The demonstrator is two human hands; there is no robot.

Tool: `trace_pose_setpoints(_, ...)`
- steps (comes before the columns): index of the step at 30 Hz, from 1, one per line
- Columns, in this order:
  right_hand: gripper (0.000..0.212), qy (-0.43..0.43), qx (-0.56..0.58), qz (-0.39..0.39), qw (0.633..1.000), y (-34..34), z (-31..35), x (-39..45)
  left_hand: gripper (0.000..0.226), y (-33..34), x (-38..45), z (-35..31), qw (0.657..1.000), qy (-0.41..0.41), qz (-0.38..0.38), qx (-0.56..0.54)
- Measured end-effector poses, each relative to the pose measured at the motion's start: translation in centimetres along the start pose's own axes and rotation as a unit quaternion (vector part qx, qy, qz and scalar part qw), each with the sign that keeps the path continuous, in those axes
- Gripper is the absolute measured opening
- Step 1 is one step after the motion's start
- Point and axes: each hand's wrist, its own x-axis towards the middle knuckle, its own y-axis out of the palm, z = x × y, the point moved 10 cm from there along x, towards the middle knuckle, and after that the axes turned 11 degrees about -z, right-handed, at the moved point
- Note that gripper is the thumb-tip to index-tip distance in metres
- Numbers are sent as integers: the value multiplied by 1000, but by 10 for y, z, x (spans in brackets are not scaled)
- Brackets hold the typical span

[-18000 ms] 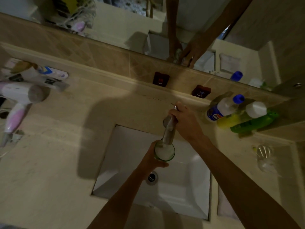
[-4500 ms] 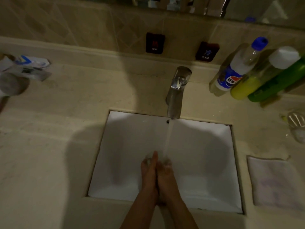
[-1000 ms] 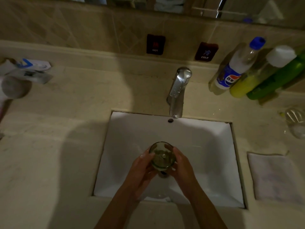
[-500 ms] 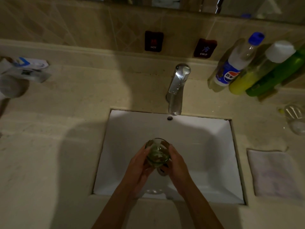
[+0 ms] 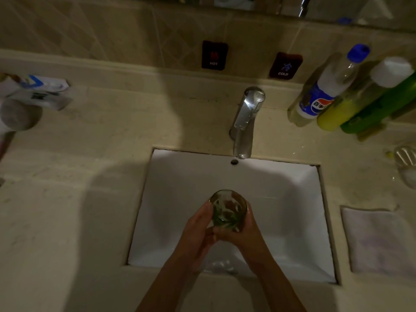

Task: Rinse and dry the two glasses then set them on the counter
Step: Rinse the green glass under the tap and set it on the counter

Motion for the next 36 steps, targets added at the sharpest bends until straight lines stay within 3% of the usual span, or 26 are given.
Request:
trace_pose_setpoints(6,88,-28,-19,-45,998,-27,-3,-1,43,2,-6,9,999,-21,-30,29)
trace_pose_setpoints(9,94,-41,-6,-64,997,-42,2,-2,34,-7,-3,6,991,38,-79,97)
trace_pose_setpoints(11,95,-53,-18,-75,996,-54,5,-4,27,-20,-5,4,966,112,-139,187)
trace_pose_setpoints(14,92,-54,-56,-78,994,-68,6,-9,27,-24,-18,6,871,218,-171,406)
trace_pose_setpoints(17,89,-59,-89,-84,991,-85,7,-15,13,-2,-43,4,691,355,-177,605)
trace_pose_setpoints(19,92,-64,-116,-90,987,-97,9,-18,18,1,-52,12,627,358,-182,668)
trace_pose_setpoints(25,93,-62,-177,-94,978,-119,15,-23,34,-4,-57,32,599,331,-166,710)
trace_pose_setpoints(36,94,-47,-321,-92,941,-139,13,-6,35,0,-58,25,617,278,-144,722)
